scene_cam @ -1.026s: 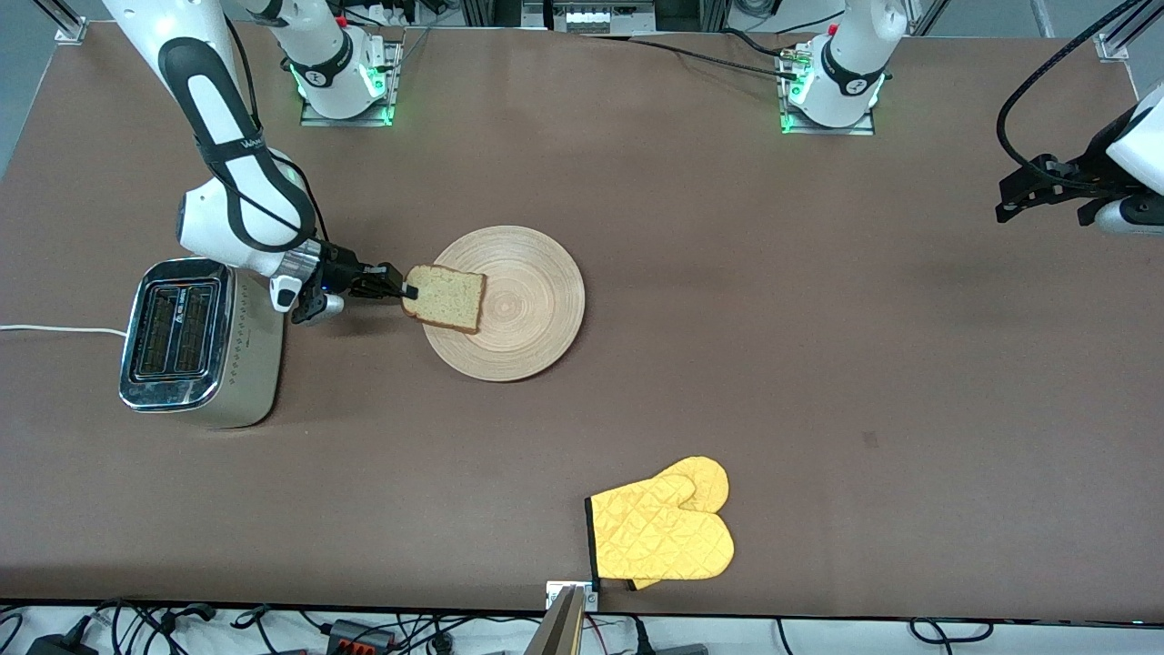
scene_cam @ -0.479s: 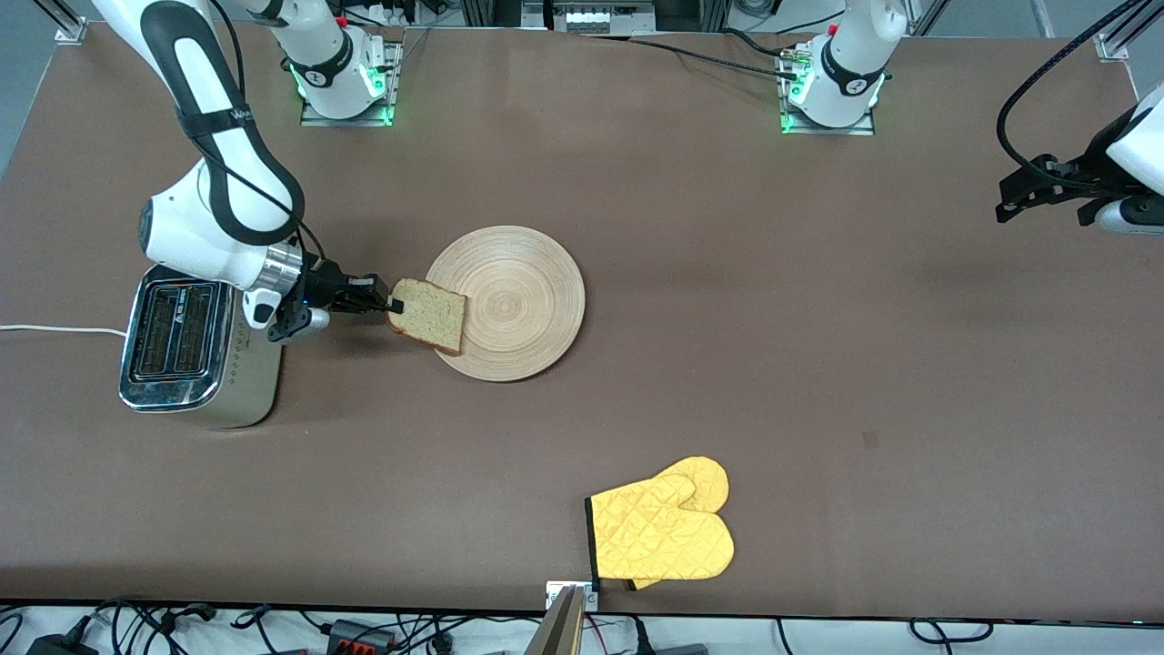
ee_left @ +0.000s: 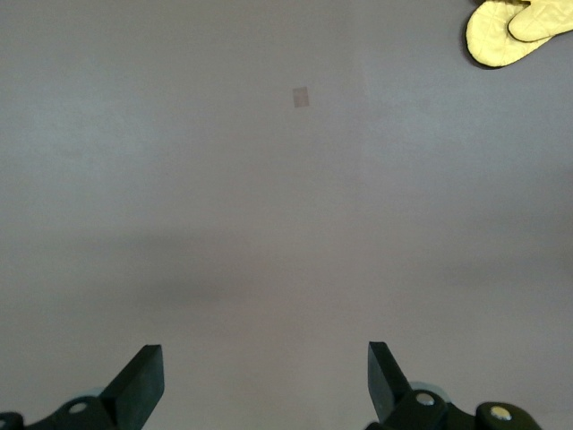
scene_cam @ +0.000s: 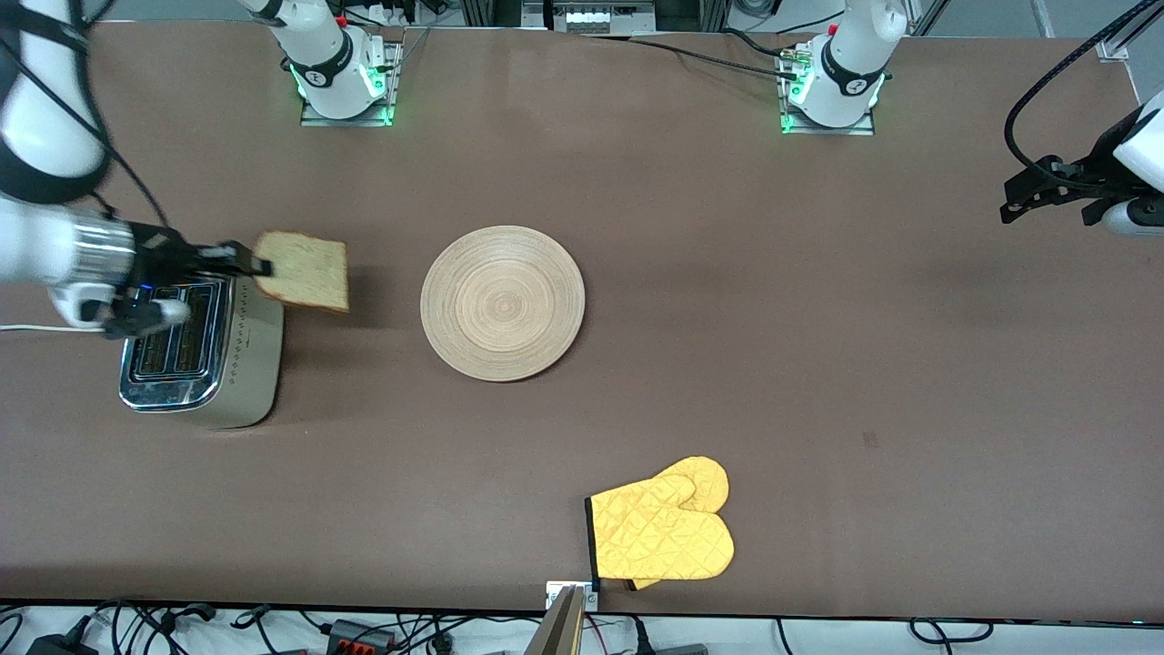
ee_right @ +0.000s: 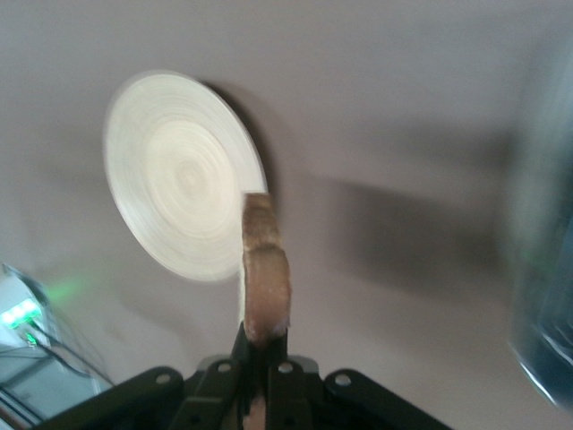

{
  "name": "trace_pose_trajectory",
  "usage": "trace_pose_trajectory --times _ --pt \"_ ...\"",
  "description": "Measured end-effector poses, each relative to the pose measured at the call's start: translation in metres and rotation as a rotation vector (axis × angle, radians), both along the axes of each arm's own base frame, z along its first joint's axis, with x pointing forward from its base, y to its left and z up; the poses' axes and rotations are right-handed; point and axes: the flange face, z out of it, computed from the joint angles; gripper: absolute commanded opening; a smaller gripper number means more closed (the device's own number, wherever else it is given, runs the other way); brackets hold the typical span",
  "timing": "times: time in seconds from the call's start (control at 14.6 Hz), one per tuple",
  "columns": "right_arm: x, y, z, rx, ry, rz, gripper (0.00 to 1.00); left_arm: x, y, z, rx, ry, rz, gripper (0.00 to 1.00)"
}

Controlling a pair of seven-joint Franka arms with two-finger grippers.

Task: Move plate and put bread in toaster
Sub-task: 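Lift the bread slice with the right gripper above the toaster, then lower the bread slice into the toaster slot with the right gripper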

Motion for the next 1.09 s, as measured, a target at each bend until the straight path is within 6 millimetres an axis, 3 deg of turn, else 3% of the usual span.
trace_pose_trajectory --times 0.14,0.34,0.75,1.09 --pt "0.000 -0.014 0.049 -0.142 0.035 0.050 0.00 0.000 0.000 0.000 0.000 0.001 0.000 1.00" --pt "0.015 -0.027 0.077 -0.281 0.026 0.080 0.00 0.000 0.001 -0.001 0.000 0.001 0.002 1.00" --pt "0.062 -0.057 0.053 -0.435 0.000 0.100 0.00 0.000 0.003 -0.001 0.000 0.002 0.005 1.00" --pt "0.091 -0.050 0.013 -0.502 -0.024 0.137 0.00 0.000 0.003 -0.001 0.000 0.003 0.006 1.00"
